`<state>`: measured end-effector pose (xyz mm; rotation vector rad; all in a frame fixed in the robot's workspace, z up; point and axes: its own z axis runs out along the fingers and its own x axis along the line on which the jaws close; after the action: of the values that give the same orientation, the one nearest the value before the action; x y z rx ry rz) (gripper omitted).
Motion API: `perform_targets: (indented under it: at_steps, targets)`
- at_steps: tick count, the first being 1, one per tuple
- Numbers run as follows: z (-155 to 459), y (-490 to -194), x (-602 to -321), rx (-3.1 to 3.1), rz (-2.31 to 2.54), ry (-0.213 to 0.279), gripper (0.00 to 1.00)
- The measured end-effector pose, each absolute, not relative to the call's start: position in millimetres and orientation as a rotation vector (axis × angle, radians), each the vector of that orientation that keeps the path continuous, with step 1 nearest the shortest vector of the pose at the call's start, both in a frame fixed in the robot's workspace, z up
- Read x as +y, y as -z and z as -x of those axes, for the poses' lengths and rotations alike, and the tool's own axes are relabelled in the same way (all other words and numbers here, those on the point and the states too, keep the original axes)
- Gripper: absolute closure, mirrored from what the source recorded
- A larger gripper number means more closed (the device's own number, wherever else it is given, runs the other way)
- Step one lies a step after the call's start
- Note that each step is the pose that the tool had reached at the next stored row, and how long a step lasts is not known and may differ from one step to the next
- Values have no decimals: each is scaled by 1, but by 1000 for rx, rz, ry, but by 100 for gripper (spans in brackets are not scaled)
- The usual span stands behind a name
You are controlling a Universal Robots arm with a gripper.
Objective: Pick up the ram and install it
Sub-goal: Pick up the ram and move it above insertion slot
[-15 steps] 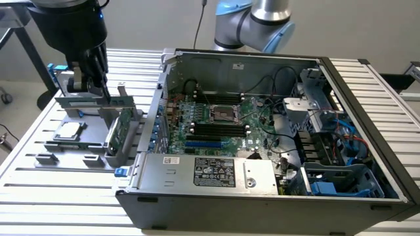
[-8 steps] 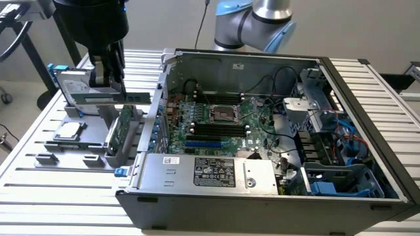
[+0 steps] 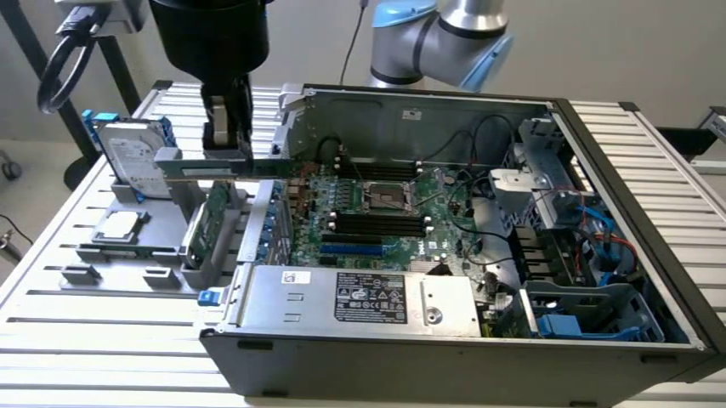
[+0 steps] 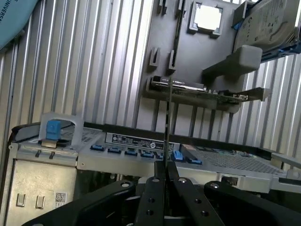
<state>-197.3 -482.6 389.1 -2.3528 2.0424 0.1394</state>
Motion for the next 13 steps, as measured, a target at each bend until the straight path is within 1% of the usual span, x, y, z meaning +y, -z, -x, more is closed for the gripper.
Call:
perform_targets:
  at_steps: [13]
  targets:
    - [138, -389, -483, 2043, 2353, -141, 87]
